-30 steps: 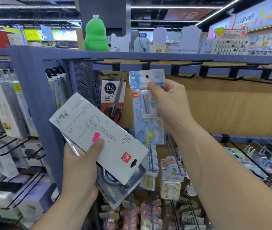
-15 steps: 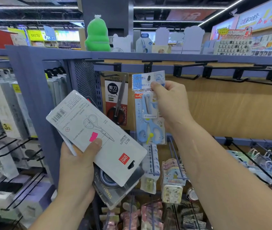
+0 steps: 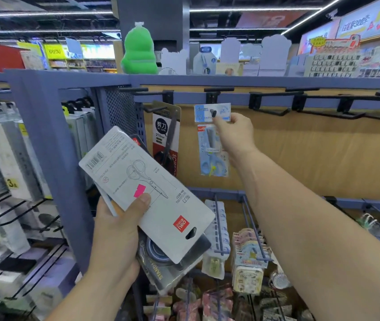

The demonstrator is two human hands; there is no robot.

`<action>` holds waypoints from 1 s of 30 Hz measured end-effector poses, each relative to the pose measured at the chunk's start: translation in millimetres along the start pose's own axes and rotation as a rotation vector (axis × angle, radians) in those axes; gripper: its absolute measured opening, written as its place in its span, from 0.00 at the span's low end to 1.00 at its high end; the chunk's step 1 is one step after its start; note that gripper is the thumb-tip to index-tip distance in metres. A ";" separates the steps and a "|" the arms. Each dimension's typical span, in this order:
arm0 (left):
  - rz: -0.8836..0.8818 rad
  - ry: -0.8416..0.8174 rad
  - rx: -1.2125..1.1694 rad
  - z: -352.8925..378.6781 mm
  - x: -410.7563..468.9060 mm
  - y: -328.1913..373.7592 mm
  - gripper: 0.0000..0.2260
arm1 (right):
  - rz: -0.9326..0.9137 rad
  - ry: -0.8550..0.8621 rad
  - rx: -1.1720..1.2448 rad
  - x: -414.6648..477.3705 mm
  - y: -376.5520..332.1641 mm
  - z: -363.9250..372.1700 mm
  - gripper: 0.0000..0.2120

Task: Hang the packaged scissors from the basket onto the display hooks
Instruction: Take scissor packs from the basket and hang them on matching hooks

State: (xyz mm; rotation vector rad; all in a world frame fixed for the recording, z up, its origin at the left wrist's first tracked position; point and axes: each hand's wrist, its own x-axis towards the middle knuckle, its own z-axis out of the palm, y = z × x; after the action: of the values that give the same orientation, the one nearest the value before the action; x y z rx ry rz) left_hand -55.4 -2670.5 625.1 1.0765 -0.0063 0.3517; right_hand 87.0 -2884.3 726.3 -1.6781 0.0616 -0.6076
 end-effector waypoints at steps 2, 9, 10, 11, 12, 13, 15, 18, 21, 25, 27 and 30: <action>-0.014 -0.003 -0.011 -1.5 1.2 -0.6 0.19 | -0.061 0.095 -0.053 -20.4 0.3 -3.2 0.19; -0.050 -0.024 -0.007 -2.4 7.1 -5.8 0.22 | -0.002 -0.521 -0.166 -148.3 -8.2 -17.1 0.18; -0.054 -0.028 -0.008 -0.2 6.3 -6.3 0.21 | -0.009 -0.555 -0.214 -156.2 -5.3 -16.7 0.16; -0.062 -0.038 -0.012 2.6 5.4 -6.7 0.21 | -0.013 -0.538 -0.228 -161.9 -2.7 -16.7 0.14; -0.074 -0.049 -0.017 5.6 4.2 -7.3 0.20 | -0.010 -0.498 -0.206 -165.0 0.5 -17.4 0.11; -0.090 -0.060 -0.024 8.8 3.2 -8.2 0.20 | 0.002 -0.461 -0.165 -167.3 3.3 -19.2 0.08; -0.115 -0.079 -0.040 14.7 0.7 -10.3 0.19 | 0.014 -0.397 -0.096 -169.7 8.6 -22.9 0.06; -0.134 -0.108 -0.065 24.3 -6.1 -10.2 0.21 | 0.065 -0.290 0.040 -172.1 14.1 -25.6 0.05; -0.152 -0.168 -0.077 30.4 -13.1 -9.6 0.21 | 0.131 -0.183 0.179 -172.5 20.0 -27.5 0.04; -0.173 -0.168 -0.038 27.8 -17.2 -11.9 0.17 | 0.214 -0.178 0.304 -175.6 22.1 -33.2 0.02; -0.183 -0.146 -0.033 25.2 -18.3 -13.9 0.15 | 0.250 -0.190 0.334 -175.2 23.6 -39.0 0.06; -0.175 -0.081 -0.029 21.3 -17.2 -19.4 0.13 | 0.249 -0.178 0.294 -172.8 26.0 -51.8 0.10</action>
State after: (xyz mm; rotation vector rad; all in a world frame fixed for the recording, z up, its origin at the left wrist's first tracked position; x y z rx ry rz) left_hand -62.5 -2701.9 615.6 1.0537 0.0104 0.1498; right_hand -75.5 -2872.4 644.7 -1.4048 0.0494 -0.2635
